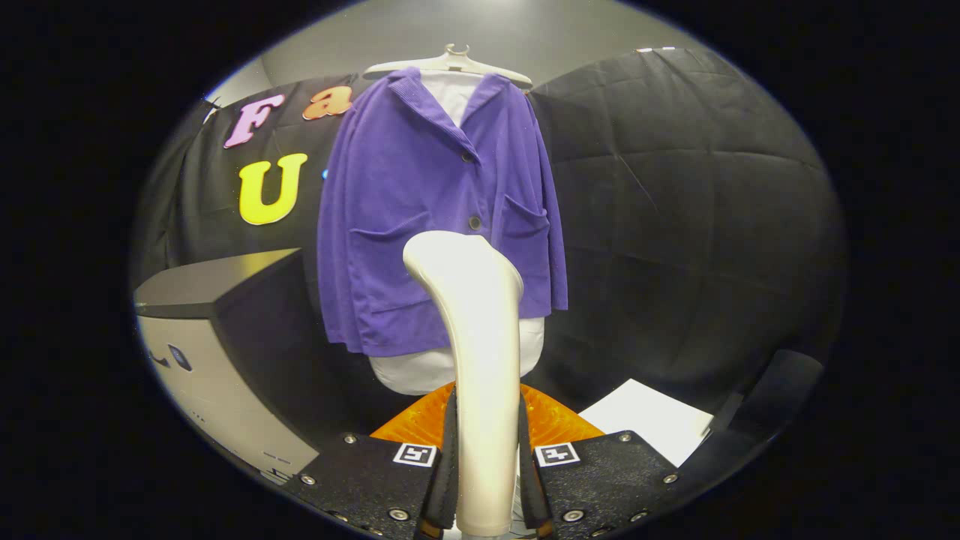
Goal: Iron the clothes twice with a garment steamer, once on the left side and once on the right side.
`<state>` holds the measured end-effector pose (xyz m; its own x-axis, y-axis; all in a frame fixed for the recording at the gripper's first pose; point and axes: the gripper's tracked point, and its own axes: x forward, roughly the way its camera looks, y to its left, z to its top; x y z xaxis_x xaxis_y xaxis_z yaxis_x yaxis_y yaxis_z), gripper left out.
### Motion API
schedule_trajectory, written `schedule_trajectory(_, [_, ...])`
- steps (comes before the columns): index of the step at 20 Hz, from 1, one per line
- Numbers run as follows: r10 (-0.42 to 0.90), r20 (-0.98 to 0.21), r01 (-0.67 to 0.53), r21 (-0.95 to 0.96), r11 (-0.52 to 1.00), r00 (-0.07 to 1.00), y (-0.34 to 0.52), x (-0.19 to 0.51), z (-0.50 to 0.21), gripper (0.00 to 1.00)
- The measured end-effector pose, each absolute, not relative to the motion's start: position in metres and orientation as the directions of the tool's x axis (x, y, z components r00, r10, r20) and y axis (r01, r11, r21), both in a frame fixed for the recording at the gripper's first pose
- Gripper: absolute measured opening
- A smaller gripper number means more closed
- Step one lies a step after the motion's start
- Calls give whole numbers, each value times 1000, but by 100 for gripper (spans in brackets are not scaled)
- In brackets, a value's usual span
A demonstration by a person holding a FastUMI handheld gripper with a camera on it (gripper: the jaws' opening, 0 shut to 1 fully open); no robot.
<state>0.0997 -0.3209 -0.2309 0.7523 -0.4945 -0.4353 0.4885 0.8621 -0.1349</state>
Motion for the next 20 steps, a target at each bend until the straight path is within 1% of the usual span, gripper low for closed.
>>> schedule_trajectory(3, [-459, -401, 446, -132, 885, 793, -282, 77, -198, 34])
schedule_trajectory(8, [-438, -315, 416, -137, 899, 842, -228, 39, -138, 33])
schedule_trajectory(12, [-408, -250, 386, -133, 913, 878, -174, 15, -104, 33])
schedule_trajectory(20, [-373, -265, 345, -149, 927, 889, -95, -39, -93, 33])
